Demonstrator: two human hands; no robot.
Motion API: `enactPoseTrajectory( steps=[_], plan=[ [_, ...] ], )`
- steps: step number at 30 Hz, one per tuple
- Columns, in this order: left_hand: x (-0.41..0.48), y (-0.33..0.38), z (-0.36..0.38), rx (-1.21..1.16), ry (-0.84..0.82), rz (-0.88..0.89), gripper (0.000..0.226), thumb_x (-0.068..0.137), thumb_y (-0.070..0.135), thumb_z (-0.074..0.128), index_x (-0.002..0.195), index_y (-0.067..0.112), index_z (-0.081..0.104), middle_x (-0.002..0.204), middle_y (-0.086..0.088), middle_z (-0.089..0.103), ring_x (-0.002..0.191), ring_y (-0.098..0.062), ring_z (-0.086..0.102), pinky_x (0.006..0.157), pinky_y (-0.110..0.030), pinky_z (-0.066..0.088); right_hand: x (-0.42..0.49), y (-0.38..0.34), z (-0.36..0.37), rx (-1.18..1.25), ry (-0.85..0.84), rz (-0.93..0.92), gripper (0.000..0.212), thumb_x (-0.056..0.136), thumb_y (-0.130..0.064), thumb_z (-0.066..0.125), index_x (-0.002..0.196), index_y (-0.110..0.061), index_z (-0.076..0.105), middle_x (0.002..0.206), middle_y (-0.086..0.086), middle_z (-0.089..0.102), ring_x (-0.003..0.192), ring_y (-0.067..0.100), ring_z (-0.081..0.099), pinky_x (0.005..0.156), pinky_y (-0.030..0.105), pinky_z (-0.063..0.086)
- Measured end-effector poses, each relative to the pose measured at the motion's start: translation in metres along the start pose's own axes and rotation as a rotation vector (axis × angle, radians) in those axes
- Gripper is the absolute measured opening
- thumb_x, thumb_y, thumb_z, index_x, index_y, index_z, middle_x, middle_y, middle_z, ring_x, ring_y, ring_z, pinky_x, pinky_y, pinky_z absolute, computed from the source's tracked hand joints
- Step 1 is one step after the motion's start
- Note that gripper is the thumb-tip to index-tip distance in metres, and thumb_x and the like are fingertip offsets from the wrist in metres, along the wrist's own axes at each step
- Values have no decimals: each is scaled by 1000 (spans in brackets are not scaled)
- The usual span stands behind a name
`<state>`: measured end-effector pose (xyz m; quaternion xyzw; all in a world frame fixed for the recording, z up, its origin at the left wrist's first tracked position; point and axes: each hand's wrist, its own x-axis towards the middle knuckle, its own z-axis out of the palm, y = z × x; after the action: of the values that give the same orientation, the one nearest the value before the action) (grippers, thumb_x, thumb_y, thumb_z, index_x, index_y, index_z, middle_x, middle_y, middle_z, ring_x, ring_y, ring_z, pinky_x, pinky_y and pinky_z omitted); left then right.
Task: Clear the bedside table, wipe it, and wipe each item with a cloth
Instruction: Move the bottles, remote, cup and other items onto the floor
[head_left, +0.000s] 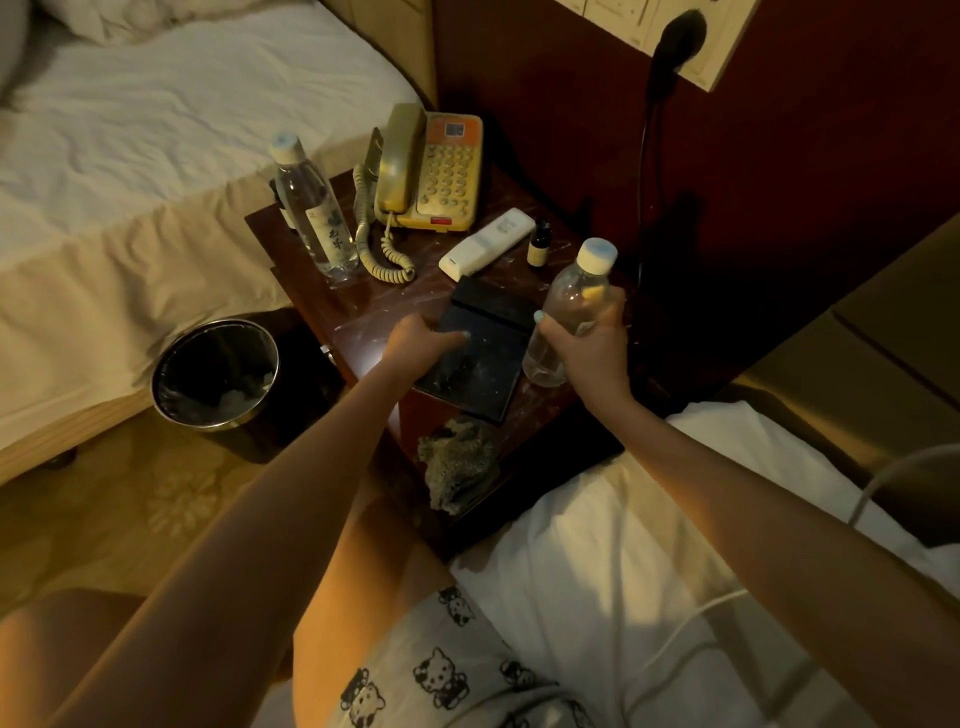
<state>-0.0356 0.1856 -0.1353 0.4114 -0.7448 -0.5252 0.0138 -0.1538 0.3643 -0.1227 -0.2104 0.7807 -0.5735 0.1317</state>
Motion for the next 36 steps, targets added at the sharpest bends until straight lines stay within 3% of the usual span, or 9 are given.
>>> enactPoseTrajectory(
  steps=[3, 6, 9, 11, 16, 25, 29, 33, 36],
  plan=[
    [-8, 9, -1, -215, -27, -5, 17, 94, 29, 62, 103, 16, 65, 97, -4, 69, 78, -12, 67, 66, -22, 52, 0, 1, 1, -17, -6, -15, 69, 80, -24, 76, 133, -11, 34, 115, 1, 54, 98, 9, 54, 67, -3, 39],
    [-10, 10, -4, -283, 1, -67, 26, 101, 38, 48, 96, 20, 66, 97, -2, 67, 85, -16, 65, 73, -28, 52, 2, 1, 0, -15, -14, -5, 71, 80, -25, 77, 135, -10, 33, 117, 1, 53, 101, 9, 54, 68, -1, 40],
    [-11, 2, -6, -345, -25, -95, 26, 102, 29, 46, 116, 19, 65, 107, -4, 67, 96, -20, 66, 82, -33, 54, 3, 0, 1, -23, -17, -3, 72, 79, -27, 77, 134, -11, 33, 121, 5, 55, 104, 12, 56, 71, 7, 42],
    [-13, 0, -5, -330, -2, -66, 28, 102, 23, 47, 124, 16, 62, 104, -1, 67, 95, -17, 65, 79, -29, 53, 3, -4, 2, -21, -23, 8, 70, 79, -27, 77, 132, -11, 35, 117, 2, 56, 99, 9, 57, 70, 10, 42],
    [-31, 6, -10, -401, 134, -88, 27, 101, 17, 47, 123, 13, 64, 114, -10, 66, 97, -22, 64, 88, -37, 53, 6, -22, 2, 6, -6, 13, 61, 77, -24, 79, 123, -9, 41, 98, -12, 56, 87, -5, 55, 69, 13, 42],
    [-101, -27, -114, -735, 372, 67, 31, 102, 22, 47, 129, 13, 58, 118, -10, 65, 103, -24, 66, 78, -34, 57, -16, -114, 46, -36, -65, -241, 56, 75, -25, 80, 114, -8, 44, 95, -9, 57, 91, 10, 59, 76, 27, 49],
    [-153, -55, -161, -828, 529, 142, 21, 102, 21, 47, 114, 13, 62, 111, -12, 67, 98, -24, 67, 84, -38, 57, -42, -158, 100, 25, -196, -312, 58, 76, -19, 80, 120, -13, 42, 97, -11, 60, 85, -7, 60, 82, 24, 52],
    [-204, -98, -207, -814, 689, 154, 23, 102, 25, 46, 117, 13, 60, 114, -10, 64, 107, -26, 62, 92, -42, 54, -80, -187, 165, 83, -307, -333, 74, 68, -34, 83, 125, -10, 43, 106, 4, 66, 96, 15, 65, 87, 38, 53],
    [-233, -137, -231, -875, 862, 127, 19, 102, 23, 46, 109, 14, 61, 108, -7, 64, 104, -23, 61, 89, -38, 53, -110, -196, 214, 91, -399, -328, 71, 68, -31, 82, 123, -9, 44, 105, 5, 66, 95, 16, 65, 85, 34, 53]
  ],
)
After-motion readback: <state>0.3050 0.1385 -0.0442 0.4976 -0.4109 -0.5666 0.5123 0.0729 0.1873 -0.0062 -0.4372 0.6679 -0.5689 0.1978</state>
